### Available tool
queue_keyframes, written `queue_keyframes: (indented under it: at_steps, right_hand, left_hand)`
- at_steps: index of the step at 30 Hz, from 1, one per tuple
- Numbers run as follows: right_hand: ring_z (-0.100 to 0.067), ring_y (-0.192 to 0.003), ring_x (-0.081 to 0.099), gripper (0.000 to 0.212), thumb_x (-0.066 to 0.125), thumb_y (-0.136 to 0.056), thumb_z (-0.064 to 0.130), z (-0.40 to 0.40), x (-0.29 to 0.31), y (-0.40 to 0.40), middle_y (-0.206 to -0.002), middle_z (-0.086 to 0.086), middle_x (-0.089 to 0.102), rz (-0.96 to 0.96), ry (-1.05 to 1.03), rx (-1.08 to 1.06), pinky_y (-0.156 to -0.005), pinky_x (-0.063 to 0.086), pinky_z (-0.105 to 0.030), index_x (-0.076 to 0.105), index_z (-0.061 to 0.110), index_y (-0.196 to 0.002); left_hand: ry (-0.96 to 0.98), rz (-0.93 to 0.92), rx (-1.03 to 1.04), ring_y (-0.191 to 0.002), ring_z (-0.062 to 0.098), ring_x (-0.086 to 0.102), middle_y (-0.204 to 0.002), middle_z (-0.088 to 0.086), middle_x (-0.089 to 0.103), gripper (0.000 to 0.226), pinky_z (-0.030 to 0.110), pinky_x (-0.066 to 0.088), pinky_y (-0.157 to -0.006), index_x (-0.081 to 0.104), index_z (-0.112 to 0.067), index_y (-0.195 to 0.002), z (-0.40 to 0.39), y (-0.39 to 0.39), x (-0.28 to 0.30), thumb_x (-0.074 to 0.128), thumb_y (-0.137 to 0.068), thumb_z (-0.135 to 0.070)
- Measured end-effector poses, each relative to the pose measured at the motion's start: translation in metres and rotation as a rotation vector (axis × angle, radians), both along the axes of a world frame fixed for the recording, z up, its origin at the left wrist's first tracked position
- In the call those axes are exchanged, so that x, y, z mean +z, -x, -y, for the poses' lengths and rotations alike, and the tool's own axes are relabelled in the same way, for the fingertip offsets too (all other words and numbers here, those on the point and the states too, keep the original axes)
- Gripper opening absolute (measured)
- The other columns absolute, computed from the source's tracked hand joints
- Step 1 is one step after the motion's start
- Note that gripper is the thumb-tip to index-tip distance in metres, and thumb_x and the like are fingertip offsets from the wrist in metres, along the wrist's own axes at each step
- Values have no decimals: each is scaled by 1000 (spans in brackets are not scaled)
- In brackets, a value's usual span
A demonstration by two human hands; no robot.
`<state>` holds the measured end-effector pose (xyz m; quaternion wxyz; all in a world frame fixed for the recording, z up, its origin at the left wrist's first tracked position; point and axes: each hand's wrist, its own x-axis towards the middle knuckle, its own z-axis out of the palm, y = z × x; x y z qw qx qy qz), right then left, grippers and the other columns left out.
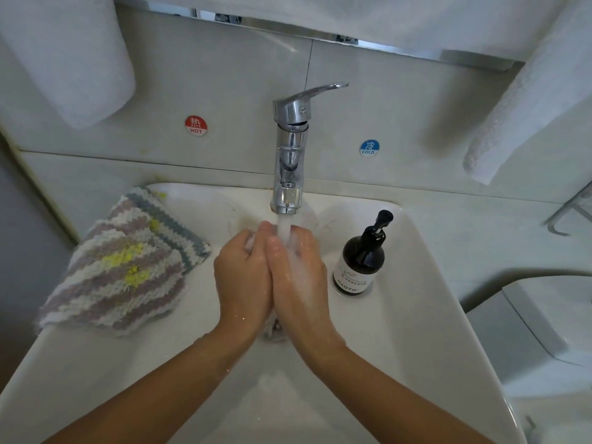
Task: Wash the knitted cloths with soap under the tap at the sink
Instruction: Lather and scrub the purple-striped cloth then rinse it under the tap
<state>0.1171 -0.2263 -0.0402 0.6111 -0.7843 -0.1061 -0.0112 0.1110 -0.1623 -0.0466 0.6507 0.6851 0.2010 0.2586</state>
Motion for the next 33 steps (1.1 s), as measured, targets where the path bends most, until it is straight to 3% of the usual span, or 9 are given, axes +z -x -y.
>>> queue_keyframes:
  at_steps: [5,8,10,14,16,20,24,29,33]
  right_hand:
    - [-1,-66,58,18,51,-99,34,8,-5,-7,-74,11,62,41,-104,-93,-59,45,-17,55,29,-81]
    - [-2,-69,59,23,44,-103,29,10,-10,-14,-72,16,62,57,-135,-164,-66,49,-23,54,29,-83]
    - [-3,-69,60,24,42,-103,28,12,-10,-18,-70,16,62,23,-188,-219,-69,51,-29,53,26,-82]
    - [-10,-75,61,23,42,-103,23,13,-5,-18,-74,11,62,-32,-260,-168,-73,53,-36,55,26,-84]
    - [-13,-78,64,17,46,-101,29,10,-2,-12,-78,9,65,-115,-233,-72,-74,53,-36,57,26,-89]
    - [-7,-83,65,22,48,-95,50,7,-3,-5,-87,8,66,-192,-119,26,-73,55,-26,55,29,-94]
    - [1,-67,58,26,54,-95,43,3,-11,-8,-75,12,64,-112,-3,-37,-59,46,-15,57,19,-85]
    - [-10,-62,53,33,52,-97,35,3,-10,-11,-69,-8,62,-138,-71,-41,-59,46,-35,58,8,-79]
    - [-6,-56,35,23,40,-98,19,-3,-6,-11,-67,14,42,-137,-79,-39,-64,34,-1,56,15,-82]
  left_hand:
    - [23,-30,-107,-71,17,61,-78,1,63,32,37,51,-64,57,-18,-82,7,2,-5,42,-101,-39]
    - [-17,20,-176,-83,-1,64,-95,-23,62,12,28,55,-75,44,-42,-102,18,11,-4,42,-94,-51]
    - [-61,81,-194,-93,-4,64,-101,-35,59,21,27,56,-79,37,-54,-109,23,16,-6,44,-89,-60]
    - [-120,95,-147,-92,7,68,-104,-14,66,21,39,59,-77,39,-62,-108,20,13,-13,45,-88,-59]
    - [-98,57,-112,-81,10,69,-92,-8,68,12,44,59,-69,43,-59,-102,16,12,-11,44,-91,-57]
    - [-122,22,-51,-70,2,65,-81,-17,66,14,32,56,-63,53,-35,-96,8,9,-8,41,-101,-39]
    - [-21,20,-61,-69,3,66,-72,-14,67,27,18,52,-60,61,-26,-84,13,7,-8,42,-103,-27]
    - [-22,29,-37,-65,7,65,-68,-3,67,29,20,52,-59,67,-19,-82,11,4,-9,47,-101,-27]
    - [-27,20,-88,-67,6,65,-72,-4,68,22,18,51,-61,65,-18,-85,8,5,-12,50,-101,-18]
